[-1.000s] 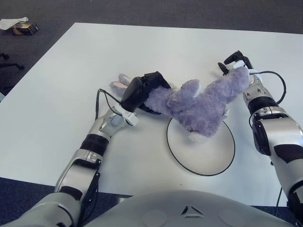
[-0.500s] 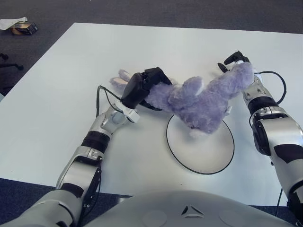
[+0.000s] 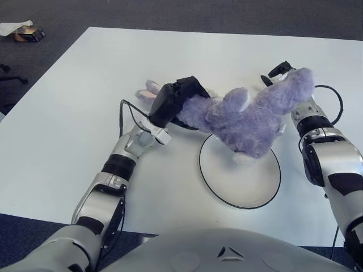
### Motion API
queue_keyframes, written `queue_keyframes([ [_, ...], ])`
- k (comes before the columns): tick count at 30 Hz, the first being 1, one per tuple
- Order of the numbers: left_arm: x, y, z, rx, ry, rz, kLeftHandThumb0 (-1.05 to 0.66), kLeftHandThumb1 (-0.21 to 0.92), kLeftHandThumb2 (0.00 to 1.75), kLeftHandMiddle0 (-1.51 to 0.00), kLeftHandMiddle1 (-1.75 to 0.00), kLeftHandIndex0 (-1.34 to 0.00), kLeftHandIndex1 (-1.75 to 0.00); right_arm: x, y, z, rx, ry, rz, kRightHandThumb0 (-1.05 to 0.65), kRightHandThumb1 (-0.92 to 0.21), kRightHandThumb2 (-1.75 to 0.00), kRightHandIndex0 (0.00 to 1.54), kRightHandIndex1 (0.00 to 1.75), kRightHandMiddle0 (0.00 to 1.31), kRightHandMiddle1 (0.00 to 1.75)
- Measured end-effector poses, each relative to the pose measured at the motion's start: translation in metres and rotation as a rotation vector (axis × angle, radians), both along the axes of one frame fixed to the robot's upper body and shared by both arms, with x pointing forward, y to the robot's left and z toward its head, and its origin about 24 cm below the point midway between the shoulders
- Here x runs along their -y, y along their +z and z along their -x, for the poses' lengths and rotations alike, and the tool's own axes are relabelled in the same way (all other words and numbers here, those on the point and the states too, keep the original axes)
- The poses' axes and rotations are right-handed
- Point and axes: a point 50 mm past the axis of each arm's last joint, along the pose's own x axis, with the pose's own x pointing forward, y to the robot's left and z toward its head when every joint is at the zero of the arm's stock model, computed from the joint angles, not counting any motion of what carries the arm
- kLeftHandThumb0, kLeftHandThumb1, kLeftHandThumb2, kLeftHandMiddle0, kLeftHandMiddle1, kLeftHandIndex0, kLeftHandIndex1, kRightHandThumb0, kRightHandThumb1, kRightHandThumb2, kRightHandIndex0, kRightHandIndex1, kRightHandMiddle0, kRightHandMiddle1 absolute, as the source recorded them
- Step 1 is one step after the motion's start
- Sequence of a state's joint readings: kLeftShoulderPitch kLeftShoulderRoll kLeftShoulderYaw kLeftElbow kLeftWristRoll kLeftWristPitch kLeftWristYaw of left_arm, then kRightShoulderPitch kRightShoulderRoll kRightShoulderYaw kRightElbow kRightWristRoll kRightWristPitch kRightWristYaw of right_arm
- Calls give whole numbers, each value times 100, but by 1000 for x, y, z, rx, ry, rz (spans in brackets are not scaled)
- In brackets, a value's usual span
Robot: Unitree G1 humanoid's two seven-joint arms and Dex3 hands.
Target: Put the doll into the plate.
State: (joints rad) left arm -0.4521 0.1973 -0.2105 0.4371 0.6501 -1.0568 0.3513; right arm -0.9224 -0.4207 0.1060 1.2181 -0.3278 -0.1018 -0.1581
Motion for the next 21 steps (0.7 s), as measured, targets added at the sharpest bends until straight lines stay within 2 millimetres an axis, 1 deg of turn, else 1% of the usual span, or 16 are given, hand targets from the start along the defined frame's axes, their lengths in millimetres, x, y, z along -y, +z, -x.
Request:
queue_keyframes([
  [8, 8, 13, 2, 28, -43, 2, -52, 20, 146, -126, -175, -71, -175, 0, -1, 0, -4, -11, 3, -1, -91, -59, 12, 175, 10, 175],
  [21, 14, 19, 4, 1, -99, 8, -52, 21, 145, -127, -175, -70, -175, 1, -3, 1, -21, -11, 6, -1, -92, -57, 11, 175, 9, 175],
])
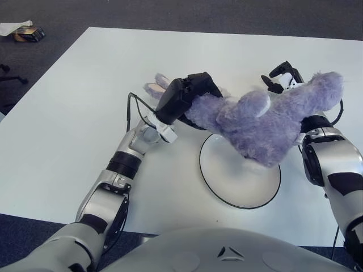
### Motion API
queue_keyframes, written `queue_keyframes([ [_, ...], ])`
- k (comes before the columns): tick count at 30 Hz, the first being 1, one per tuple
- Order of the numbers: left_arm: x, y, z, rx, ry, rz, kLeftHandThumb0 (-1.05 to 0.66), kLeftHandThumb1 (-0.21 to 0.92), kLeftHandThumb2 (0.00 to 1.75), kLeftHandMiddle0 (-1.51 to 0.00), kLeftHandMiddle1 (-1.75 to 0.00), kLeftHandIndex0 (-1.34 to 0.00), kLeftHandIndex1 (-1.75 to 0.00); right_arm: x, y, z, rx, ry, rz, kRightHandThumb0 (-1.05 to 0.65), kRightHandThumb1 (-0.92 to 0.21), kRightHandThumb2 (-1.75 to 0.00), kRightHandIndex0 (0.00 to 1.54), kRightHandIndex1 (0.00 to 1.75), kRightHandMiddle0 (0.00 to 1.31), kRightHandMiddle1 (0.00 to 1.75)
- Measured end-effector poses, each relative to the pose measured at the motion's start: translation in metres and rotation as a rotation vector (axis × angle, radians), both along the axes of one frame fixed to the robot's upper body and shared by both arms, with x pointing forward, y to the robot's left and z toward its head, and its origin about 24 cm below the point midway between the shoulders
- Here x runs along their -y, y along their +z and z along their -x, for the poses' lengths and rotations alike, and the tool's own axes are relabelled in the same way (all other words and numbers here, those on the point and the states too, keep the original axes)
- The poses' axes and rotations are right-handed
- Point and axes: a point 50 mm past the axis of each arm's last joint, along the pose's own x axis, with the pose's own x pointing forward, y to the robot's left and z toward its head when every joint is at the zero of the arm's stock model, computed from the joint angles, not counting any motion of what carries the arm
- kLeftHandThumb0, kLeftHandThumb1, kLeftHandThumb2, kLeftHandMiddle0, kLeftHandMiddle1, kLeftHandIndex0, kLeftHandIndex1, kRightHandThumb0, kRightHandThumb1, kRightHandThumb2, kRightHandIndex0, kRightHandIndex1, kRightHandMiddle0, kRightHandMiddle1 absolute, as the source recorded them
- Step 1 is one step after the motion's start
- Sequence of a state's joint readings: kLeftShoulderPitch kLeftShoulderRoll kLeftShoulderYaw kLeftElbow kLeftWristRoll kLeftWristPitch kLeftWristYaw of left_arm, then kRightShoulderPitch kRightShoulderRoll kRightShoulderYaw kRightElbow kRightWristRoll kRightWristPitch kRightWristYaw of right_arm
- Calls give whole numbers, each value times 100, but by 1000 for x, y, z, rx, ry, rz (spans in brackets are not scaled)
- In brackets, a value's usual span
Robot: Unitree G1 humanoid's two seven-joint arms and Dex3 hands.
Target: Put the doll into the plate.
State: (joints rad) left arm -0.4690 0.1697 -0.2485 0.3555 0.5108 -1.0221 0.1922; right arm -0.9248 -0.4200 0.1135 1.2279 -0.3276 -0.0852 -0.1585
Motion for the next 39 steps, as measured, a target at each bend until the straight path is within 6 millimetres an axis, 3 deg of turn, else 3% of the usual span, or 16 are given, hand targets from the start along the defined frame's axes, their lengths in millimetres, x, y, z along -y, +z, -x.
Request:
queue_keyframes([
  [15, 17, 4, 6, -27, -62, 28, -52, 22, 144, -125, -175, -69, -175, -1, 0, 0, -15, 16, 18, -1, -92, -57, 11, 175, 9, 175],
  [29, 18, 1, 8, -81, -119, 42, -49, 31, 132, -124, -175, -62, -175, 0, 0, 0, -30, 35, 50, -1, -92, -57, 11, 175, 9, 175],
  [34, 18, -1, 9, -88, -131, 23, -51, 28, 136, -119, -175, -64, -175, 1, 0, 0, -34, 33, 54, -1, -92, -57, 11, 175, 9, 175],
  [37, 19, -2, 10, -96, -142, 4, -76, 71, 101, -116, -175, -72, -175, 1, 0, 0, -34, 33, 55, -1, -92, -57, 11, 175, 9, 175],
  [39, 19, -3, 11, -104, -147, -4, -84, 81, 93, -116, -175, -67, -175, 1, 0, 0, -33, 33, 56, -1, -92, -57, 11, 175, 9, 175],
])
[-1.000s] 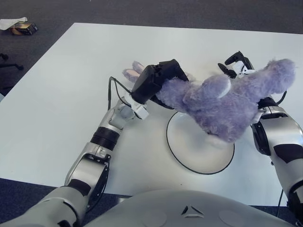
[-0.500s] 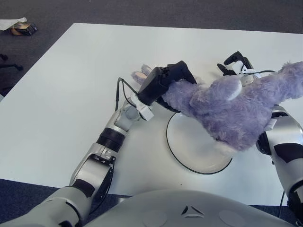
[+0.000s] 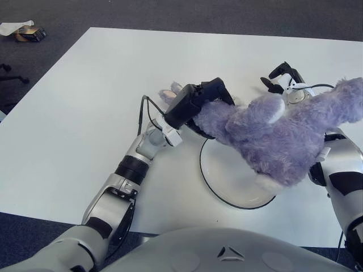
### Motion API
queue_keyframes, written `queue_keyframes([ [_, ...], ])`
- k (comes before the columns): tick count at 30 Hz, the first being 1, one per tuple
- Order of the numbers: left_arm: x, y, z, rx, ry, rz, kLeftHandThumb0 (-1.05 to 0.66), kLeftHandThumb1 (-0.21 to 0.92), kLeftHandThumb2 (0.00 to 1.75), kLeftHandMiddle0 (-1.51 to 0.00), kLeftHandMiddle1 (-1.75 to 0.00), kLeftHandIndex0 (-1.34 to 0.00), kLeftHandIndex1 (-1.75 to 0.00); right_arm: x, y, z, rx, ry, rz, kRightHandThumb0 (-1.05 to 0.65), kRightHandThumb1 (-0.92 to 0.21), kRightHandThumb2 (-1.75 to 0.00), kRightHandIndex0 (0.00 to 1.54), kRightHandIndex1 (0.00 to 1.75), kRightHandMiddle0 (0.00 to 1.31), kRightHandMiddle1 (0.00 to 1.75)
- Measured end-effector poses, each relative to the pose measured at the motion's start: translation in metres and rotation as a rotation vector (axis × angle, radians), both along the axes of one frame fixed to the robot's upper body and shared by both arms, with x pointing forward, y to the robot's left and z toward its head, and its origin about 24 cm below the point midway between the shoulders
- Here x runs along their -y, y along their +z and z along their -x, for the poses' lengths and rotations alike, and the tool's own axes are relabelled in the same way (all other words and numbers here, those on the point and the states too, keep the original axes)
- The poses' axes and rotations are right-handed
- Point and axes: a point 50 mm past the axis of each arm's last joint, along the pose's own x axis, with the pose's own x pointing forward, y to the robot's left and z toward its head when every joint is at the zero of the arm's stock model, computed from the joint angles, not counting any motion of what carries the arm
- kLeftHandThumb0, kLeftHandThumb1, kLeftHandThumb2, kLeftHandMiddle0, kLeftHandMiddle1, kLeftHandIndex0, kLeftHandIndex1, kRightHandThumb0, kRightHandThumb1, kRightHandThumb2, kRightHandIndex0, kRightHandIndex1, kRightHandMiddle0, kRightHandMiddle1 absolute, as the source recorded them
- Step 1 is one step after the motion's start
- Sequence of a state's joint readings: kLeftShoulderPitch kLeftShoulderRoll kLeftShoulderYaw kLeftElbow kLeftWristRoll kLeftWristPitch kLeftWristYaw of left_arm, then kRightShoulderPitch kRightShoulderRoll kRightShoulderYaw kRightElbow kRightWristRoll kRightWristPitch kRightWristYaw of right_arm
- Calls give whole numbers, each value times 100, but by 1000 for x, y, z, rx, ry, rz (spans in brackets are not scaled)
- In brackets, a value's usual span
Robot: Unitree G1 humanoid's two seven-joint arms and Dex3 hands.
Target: Put the doll into the plate.
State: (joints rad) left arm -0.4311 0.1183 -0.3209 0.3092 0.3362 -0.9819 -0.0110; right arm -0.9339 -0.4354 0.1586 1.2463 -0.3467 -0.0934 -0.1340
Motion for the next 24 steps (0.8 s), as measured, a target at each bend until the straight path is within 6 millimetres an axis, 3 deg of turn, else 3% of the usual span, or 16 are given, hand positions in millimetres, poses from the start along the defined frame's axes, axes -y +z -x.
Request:
queue_keyframes([
  [2, 0, -2, 1, -12, -4, -3, -88, 87, 90, -116, -175, -62, -175, 0, 0, 0, 1, -1, 2, -1, -92, -57, 11, 175, 9, 175],
  [5, 0, -4, 3, -24, -9, -10, -92, 90, 88, -116, -175, -42, -174, 1, 0, 0, 0, -2, 5, -1, -92, -57, 11, 175, 9, 175],
  [7, 0, -5, 4, -29, -10, -17, -93, 91, 87, -114, -175, -17, -156, 1, 0, 0, 0, -3, 6, -1, -92, -57, 11, 175, 9, 175],
  [10, -1, -6, 6, -29, -9, -34, -95, 92, 89, -109, -175, -6, -115, 2, 0, 0, -1, -4, 7, -1, -92, -57, 11, 175, 9, 175],
  [13, -1, -6, 7, -3, -1, -67, -97, 92, 93, -107, -175, -2, -87, 2, 0, 0, -4, -8, 8, -1, -92, -57, 11, 175, 9, 175],
  [16, -1, -6, 8, 26, 7, -100, -99, 92, 97, -106, -175, -1, -71, 3, 0, 0, -5, -9, 7, -1, -92, -57, 11, 175, 9, 175],
  [24, -3, -6, 10, 77, 11, -127, -103, 92, 100, -104, -175, 0, -56, 3, 0, 0, -7, -8, 6, -1, -92, -57, 11, 175, 9, 175],
])
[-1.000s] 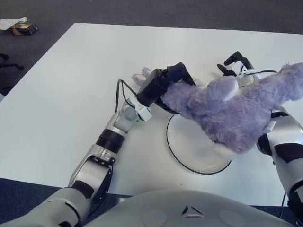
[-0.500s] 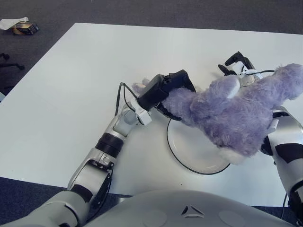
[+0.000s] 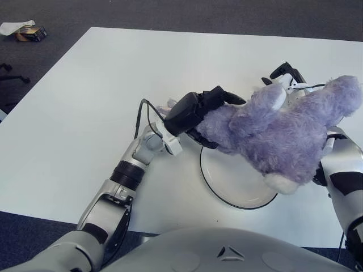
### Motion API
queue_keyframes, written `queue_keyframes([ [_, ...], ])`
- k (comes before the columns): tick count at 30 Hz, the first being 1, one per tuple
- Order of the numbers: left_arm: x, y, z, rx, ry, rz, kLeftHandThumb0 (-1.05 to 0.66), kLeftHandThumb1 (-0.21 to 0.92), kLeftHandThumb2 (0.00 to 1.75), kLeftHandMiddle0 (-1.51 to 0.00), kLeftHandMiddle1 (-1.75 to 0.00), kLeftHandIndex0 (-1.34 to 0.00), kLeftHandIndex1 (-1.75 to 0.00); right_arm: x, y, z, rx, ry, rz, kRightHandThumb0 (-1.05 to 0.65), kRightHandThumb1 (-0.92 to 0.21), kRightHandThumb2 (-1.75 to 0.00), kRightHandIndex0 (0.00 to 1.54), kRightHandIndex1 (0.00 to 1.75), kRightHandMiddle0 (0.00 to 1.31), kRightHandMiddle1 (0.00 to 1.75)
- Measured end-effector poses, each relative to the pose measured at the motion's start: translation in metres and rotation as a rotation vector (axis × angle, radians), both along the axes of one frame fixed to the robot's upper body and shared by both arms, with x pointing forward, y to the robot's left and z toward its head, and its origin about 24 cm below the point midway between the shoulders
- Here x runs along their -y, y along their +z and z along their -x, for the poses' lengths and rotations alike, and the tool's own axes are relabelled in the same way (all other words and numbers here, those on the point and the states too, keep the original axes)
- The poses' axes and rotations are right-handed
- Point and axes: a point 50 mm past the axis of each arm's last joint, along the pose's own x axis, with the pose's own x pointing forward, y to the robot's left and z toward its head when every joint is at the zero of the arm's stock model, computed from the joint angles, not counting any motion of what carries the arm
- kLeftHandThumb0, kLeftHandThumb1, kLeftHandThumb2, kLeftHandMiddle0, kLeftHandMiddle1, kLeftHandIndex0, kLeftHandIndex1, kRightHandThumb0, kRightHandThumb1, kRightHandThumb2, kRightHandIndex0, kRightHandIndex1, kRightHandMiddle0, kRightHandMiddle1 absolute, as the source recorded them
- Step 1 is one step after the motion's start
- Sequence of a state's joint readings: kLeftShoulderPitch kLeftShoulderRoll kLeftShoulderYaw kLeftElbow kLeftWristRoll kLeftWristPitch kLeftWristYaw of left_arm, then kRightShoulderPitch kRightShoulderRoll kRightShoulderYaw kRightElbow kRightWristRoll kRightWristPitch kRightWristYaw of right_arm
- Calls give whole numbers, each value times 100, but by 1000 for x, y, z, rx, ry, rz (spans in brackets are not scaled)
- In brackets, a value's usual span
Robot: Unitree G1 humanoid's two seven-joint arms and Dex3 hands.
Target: Put the doll into the plate.
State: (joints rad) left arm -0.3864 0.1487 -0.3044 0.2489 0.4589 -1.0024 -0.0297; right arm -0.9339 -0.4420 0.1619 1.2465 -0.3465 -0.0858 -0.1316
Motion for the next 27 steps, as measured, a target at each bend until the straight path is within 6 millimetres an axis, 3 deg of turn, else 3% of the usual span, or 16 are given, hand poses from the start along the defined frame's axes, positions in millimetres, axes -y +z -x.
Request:
queue_keyframes([
  [11, -1, -2, 0, 17, -7, -9, -104, 92, 100, -97, -175, 0, -42, 0, 0, 0, 1, -2, -3, -1, -92, -57, 11, 175, 9, 175],
  [22, -3, -4, -2, -42, -39, -6, -103, 92, 97, -72, -173, 0, -26, 1, 0, 0, 1, -16, -5, -1, -92, -57, 11, 175, 9, 175],
  [27, -6, -5, -4, -115, -77, 7, -102, 92, 91, -59, -163, 0, -17, 2, 0, 0, -2, -25, -10, -1, -92, -57, 11, 175, 9, 175],
])
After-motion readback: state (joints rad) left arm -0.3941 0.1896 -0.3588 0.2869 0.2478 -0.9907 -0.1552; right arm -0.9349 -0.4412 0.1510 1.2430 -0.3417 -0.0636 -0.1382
